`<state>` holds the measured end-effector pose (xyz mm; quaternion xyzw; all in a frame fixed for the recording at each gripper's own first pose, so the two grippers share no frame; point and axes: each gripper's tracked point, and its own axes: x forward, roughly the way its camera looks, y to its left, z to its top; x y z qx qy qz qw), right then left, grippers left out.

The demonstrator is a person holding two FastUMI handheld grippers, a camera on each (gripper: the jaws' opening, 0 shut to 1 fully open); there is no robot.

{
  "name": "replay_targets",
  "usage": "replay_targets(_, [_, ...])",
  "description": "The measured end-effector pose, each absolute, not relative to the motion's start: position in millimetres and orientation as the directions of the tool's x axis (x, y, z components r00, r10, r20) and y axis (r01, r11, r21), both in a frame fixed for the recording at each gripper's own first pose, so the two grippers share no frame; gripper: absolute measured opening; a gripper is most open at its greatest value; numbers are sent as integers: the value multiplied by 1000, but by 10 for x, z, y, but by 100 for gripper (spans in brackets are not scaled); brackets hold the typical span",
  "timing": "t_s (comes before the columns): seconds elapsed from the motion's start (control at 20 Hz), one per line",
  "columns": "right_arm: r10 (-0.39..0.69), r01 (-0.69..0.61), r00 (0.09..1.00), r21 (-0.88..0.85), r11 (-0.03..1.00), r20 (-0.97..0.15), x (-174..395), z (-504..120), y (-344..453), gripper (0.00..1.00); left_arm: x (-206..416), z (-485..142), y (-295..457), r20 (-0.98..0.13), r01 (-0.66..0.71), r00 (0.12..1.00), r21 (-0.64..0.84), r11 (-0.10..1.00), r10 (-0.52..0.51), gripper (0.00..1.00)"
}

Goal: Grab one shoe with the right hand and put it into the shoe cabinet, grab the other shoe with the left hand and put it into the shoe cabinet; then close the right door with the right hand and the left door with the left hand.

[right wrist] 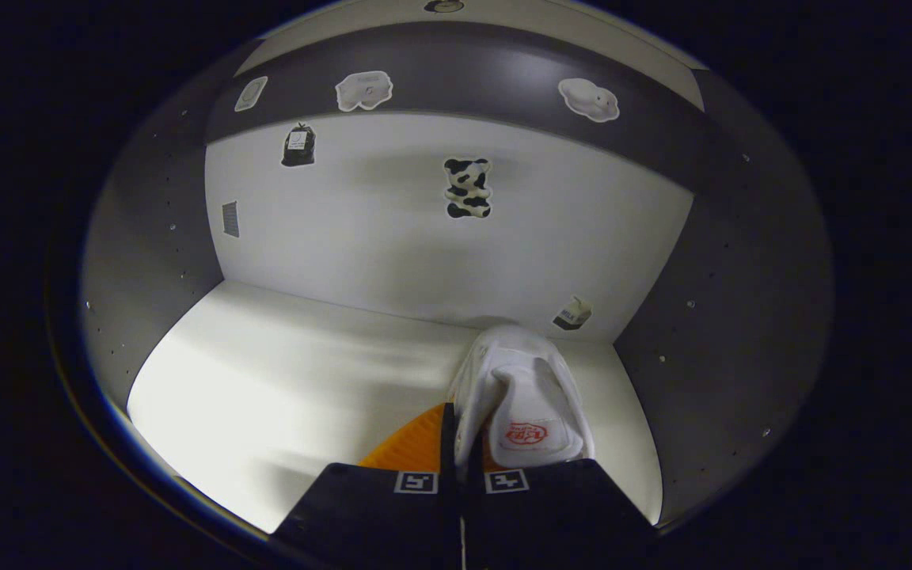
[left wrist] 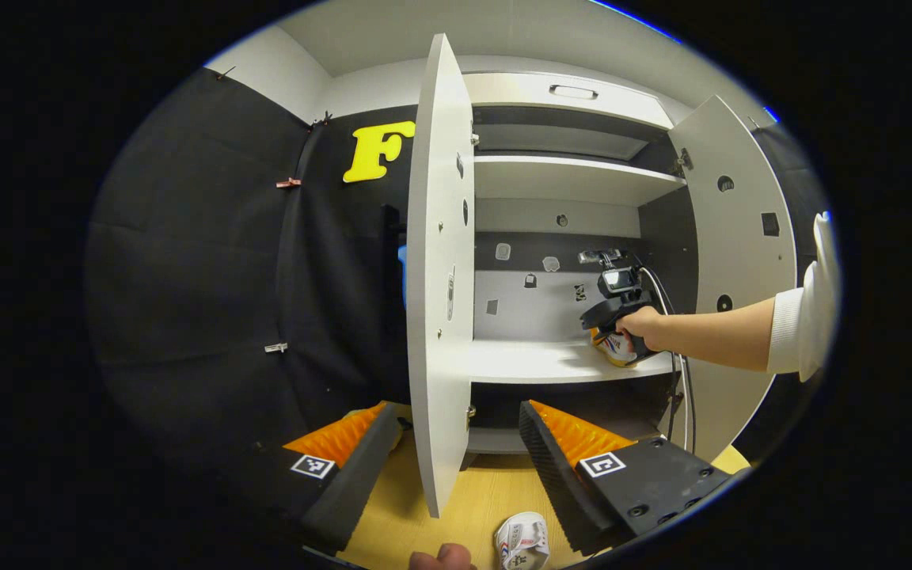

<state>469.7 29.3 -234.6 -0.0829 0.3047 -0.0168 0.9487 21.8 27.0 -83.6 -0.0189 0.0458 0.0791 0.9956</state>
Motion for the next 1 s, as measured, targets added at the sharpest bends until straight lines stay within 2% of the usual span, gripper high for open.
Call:
replay_targets(0.1, [-84,-24,801,-172,985,-593,4667,-2390,288,16,213,-823,266,-91,-155,984,-37,987,151,96])
replay_targets(0.15, [-68,-35,800,-160,987,-596,4625,-2362,321,32,207,-814,260,-87,-150,985,-38,988,147,96])
replay_targets(0.2, [-65,-38,791,-154,987,-608,4590,-2376,338,43,207,-813,250,-85,-144,986,-36,989,141,96])
replay_targets(0.25, [-58,-43,789,-149,988,-611,4545,-2346,353,65,200,-813,238,-84,-139,987,-35,990,136,96])
replay_targets(0.35, [-43,-49,787,-132,990,-615,4457,-2294,412,84,165,-808,219,-83,-130,988,-39,991,127,96])
replay_targets(0.4, [-34,-51,786,-119,992,-618,4400,-2266,439,84,168,-804,207,-81,-126,989,-43,991,123,96])
replay_targets(0.55, [-14,-52,791,-90,995,-611,4219,-2147,497,97,150,-794,218,-77,-121,990,-48,992,117,96])
replay_targets(0.75, [4,-35,826,-45,998,-563,3912,-1859,501,99,98,-782,221,-72,-116,991,-59,992,112,96])
replay_targets(1.0, [47,-44,920,15,999,-390,3434,-1159,536,99,-21,-837,245,-74,-121,990,-52,991,117,96])
